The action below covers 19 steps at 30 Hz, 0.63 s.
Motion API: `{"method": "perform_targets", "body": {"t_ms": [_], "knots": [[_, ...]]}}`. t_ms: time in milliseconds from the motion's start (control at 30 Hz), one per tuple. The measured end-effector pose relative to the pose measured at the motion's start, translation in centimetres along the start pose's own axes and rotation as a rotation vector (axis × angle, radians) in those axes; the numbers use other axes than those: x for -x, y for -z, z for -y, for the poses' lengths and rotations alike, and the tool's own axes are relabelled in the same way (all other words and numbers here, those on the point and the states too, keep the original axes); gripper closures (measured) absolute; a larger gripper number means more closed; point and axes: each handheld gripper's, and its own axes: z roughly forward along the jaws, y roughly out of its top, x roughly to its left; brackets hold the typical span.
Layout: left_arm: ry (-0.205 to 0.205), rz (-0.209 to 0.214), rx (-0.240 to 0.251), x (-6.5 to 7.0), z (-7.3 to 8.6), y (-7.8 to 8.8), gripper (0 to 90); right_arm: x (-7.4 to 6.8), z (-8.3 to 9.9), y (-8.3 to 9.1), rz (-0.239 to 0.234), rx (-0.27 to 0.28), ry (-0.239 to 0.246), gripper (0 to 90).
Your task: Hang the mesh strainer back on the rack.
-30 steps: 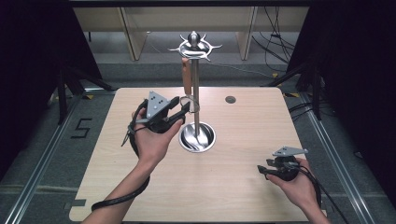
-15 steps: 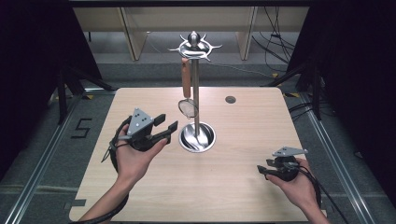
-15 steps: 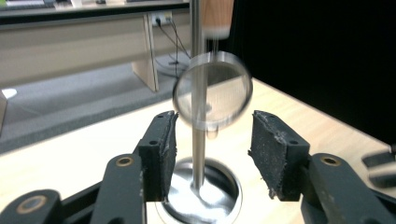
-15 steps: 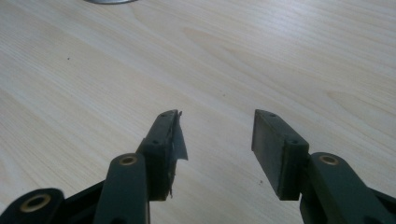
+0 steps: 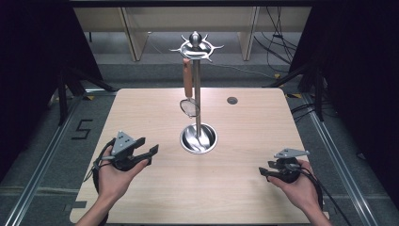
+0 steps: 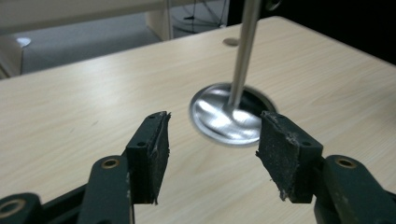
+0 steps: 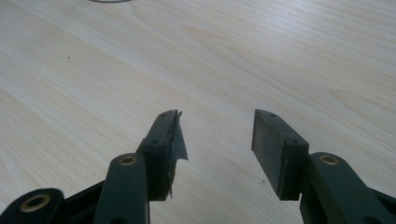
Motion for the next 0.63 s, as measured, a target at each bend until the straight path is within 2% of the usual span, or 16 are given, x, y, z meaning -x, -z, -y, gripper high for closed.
{"method": "perform_targets", "body": {"t_ms": [33, 67, 133, 233, 267, 300, 400, 433, 467, 500, 533, 567, 633], "knots": [[0.01, -0.001, -0.004, -0.3, 0.5, 0.0, 42.2, -0.1, 0.0, 0.0, -0.007, -0.01, -0.011, 52.0], [0.019, -0.01, -0.016, -0.7, 1.1, 0.1, 42.1, 0.0, 0.0, 0.0, -0.004, -0.008, -0.002, 52.0], [0.045, -0.032, -0.032, -1.6, 2.3, 0.1, 42.0, -0.2, 0.0, 0.0, -0.008, -0.011, -0.037, 52.0], [0.086, -0.08, -0.06, -3.0, 4.3, 0.0, 41.1, 0.0, -0.1, -0.1, -0.005, -0.007, -0.014, 52.0], [0.093, -0.105, -0.078, -3.5, 4.8, 0.0, 41.3, -0.1, -0.1, -0.1, -0.009, -0.012, -0.023, 52.0], [0.094, -0.122, -0.095, -3.9, 5.0, 0.1, 41.6, -0.2, -0.1, 0.0, -0.006, -0.015, -0.032, 52.0], [0.137, -0.157, -0.114, -5.2, 5.8, 0.0, 42.0, -0.1, -0.1, -0.1, -0.007, -0.01, -0.017, 52.0], [0.145, -0.157, -0.117, -5.4, 5.9, -0.1, 42.1, -0.1, -0.1, 0.0, -0.011, -0.02, -0.027, 51.9], [0.15, -0.158, -0.122, -5.4, 6.0, -0.2, 42.1, 0.0, -0.1, -0.1, -0.012, -0.014, -0.014, 51.9], [0.144, -0.155, -0.124, -5.4, 5.9, -0.2, 42.1, 0.2, 0.0, -0.2, -0.003, -0.002, 0.0, 52.0], [0.138, -0.145, -0.122, -5.3, 5.9, -0.3, 41.9, 0.3, -0.1, -0.2, -0.003, -0.005, -0.001, 52.0], [0.131, -0.144, -0.12, -5.1, 5.8, -0.4, 41.4, 0.2, -0.1, -0.1, -0.008, -0.012, -0.024, 52.0], [0.128, -0.132, -0.121, -4.8, 5.8, -0.6, 39.9, 0.4, -0.1, -0.2, -0.004, -0.012, -0.016, 52.0]]}}
